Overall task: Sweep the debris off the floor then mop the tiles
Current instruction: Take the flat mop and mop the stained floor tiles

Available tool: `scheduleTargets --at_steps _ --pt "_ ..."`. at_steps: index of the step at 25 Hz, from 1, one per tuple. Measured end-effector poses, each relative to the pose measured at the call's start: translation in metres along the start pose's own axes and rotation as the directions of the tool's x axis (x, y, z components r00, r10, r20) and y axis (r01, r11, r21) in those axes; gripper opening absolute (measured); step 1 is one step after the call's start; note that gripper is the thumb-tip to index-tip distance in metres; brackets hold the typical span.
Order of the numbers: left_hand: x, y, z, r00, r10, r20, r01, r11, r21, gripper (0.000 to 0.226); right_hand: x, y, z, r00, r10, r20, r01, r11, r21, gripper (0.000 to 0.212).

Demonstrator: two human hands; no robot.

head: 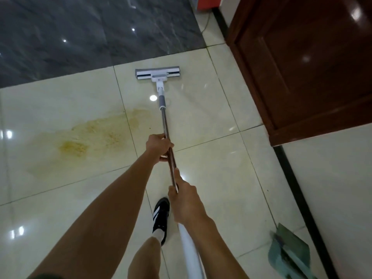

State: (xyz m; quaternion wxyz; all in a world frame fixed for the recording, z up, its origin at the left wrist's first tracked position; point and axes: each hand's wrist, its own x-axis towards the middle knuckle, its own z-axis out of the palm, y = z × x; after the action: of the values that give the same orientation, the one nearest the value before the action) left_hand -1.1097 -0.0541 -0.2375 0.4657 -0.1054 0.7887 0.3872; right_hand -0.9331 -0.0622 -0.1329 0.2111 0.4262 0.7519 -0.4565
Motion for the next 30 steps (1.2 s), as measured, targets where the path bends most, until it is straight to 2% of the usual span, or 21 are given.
scheduleTargets --at_steps 2,7,12,15,19,22,29,30 --pt "-0.019 -0.021 0.0 1.0 -0.014 -0.002 0.014 1.0 0.011 0.051 -0.023 0.013 0.013 1.0 0.008 0.015 -0.008 1.0 0.028 0.058" --pt "-0.092 -0.097 0.023 0.999 -0.042 0.024 0.041 0.999 0.036 0.015 -0.099 0.086 0.038 0.998 -0.047 0.028 0.048 0.999 -0.009 0.056" --pt "-0.193 -0.219 0.076 0.999 -0.042 -0.019 0.043 0.997 0.068 0.008 -0.214 0.198 0.073 0.993 -0.087 0.083 0.096 0.99 -0.107 0.057" --pt "-0.255 -0.28 0.106 0.998 -0.06 -0.029 0.061 0.998 0.036 0.005 -0.276 0.26 0.086 0.99 -0.091 0.112 0.103 0.989 -0.105 0.058" --pt "-0.332 -0.333 0.141 0.998 -0.066 0.003 0.066 0.998 0.004 0.022 -0.348 0.32 0.075 0.981 -0.075 0.178 0.102 0.983 -0.151 0.059" --pt "-0.363 -0.35 0.153 0.997 -0.081 -0.019 0.081 0.997 0.007 0.035 -0.378 0.336 0.07 0.975 -0.066 0.211 0.105 0.978 -0.182 0.057" --pt "-0.334 -0.325 0.137 0.994 -0.048 -0.097 0.044 0.998 -0.051 0.02 -0.338 0.308 0.071 0.979 -0.077 0.191 0.118 0.97 -0.214 0.053" --pt "-0.325 -0.318 0.134 0.994 -0.056 -0.096 0.049 0.996 -0.07 0.025 -0.329 0.3 0.068 0.979 -0.073 0.19 0.116 0.969 -0.221 0.054"
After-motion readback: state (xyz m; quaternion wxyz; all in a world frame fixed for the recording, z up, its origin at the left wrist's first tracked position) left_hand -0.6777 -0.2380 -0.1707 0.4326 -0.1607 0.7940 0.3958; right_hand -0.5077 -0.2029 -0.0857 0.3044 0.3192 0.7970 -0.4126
